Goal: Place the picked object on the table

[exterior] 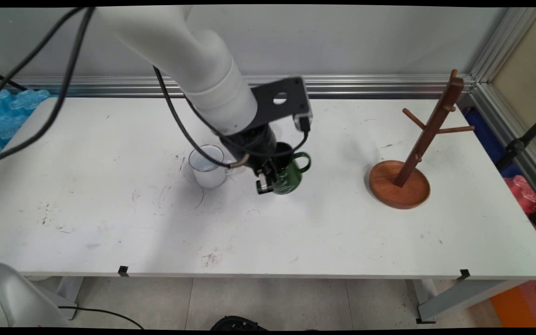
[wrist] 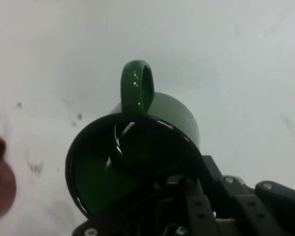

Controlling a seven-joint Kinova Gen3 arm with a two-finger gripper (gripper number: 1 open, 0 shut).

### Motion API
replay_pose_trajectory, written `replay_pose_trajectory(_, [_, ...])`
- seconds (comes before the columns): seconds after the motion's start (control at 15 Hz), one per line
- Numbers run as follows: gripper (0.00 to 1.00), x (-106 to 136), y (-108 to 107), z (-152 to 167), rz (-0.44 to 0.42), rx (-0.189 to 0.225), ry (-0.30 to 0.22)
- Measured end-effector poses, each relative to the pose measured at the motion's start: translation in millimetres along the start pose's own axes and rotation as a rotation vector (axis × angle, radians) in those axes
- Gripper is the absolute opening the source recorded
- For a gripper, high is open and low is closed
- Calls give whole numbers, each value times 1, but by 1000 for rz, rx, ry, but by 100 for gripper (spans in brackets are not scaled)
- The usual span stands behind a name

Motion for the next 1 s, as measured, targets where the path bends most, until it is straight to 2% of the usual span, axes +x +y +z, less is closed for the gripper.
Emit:
replay_pose_trajectory(0.53, [0,-13,20,36,30,40,-175])
replay_pose_trajectory(1.0, [0,-25,29,55,84,50,-272])
